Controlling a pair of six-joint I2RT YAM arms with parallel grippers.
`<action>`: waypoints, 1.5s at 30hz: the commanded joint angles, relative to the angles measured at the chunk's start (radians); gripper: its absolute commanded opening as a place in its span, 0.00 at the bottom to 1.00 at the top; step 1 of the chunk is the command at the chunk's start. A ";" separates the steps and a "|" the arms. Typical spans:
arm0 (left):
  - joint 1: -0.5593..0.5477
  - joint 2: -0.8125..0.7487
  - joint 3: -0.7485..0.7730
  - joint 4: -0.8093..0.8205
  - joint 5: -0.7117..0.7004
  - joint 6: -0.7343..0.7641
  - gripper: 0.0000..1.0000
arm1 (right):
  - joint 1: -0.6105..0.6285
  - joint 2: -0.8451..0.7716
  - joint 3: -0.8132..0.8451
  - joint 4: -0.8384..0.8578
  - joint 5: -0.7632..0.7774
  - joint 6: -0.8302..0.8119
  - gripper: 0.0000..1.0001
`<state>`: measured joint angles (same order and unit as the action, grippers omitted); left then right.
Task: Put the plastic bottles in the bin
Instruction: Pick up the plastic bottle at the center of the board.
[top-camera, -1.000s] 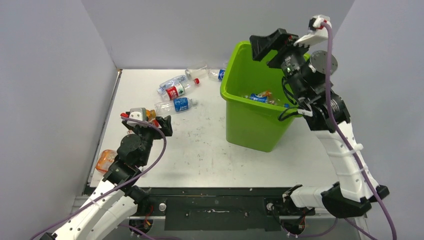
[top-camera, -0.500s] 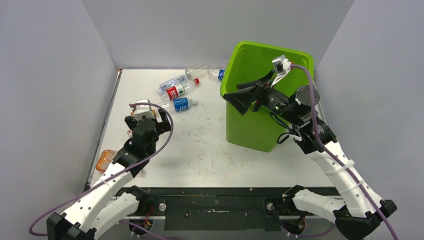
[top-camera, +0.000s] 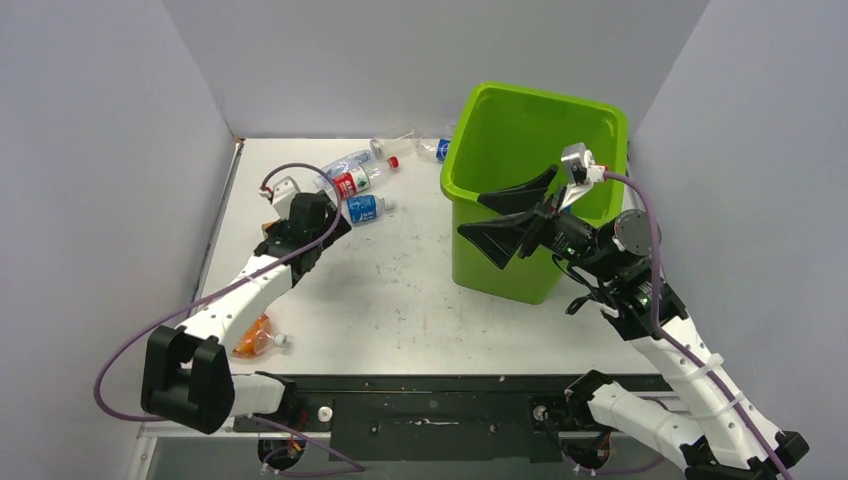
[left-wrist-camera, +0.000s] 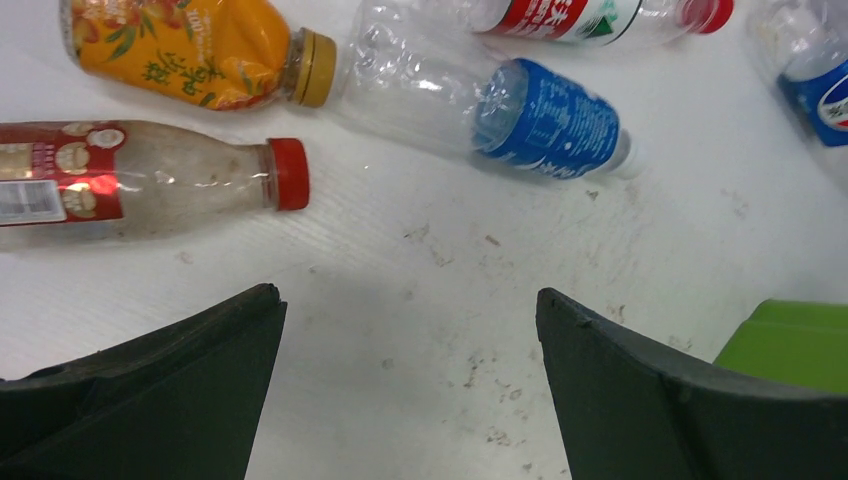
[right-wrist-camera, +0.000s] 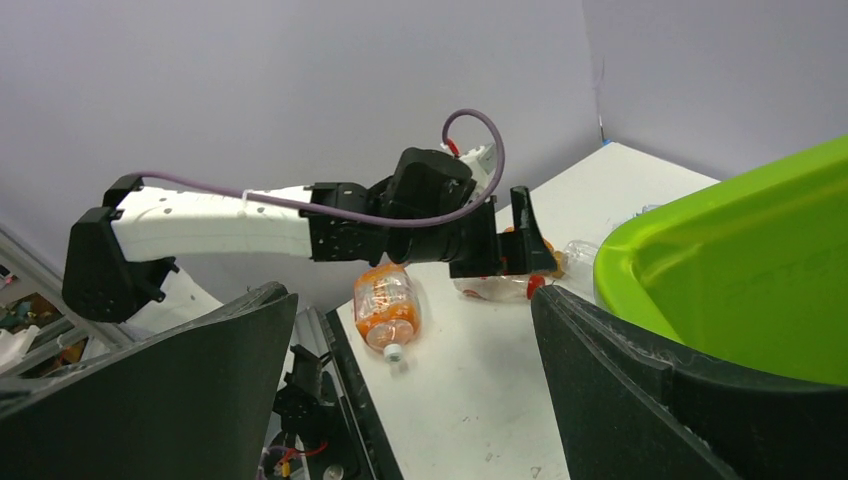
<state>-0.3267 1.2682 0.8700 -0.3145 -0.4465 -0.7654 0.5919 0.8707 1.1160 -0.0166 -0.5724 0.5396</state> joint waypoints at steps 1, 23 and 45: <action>0.000 0.088 0.138 0.082 -0.007 -0.152 0.96 | 0.013 -0.036 -0.032 0.090 -0.020 -0.004 0.91; -0.013 0.725 0.700 -0.425 -0.151 -0.917 0.96 | 0.029 -0.067 0.097 -0.063 -0.038 -0.117 0.91; 0.000 0.837 0.712 -0.241 -0.131 -0.707 0.85 | 0.030 -0.063 0.102 -0.064 -0.009 -0.072 0.91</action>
<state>-0.3363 2.0659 1.5166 -0.5041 -0.5770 -1.5356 0.6163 0.8116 1.1797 -0.1139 -0.5983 0.4454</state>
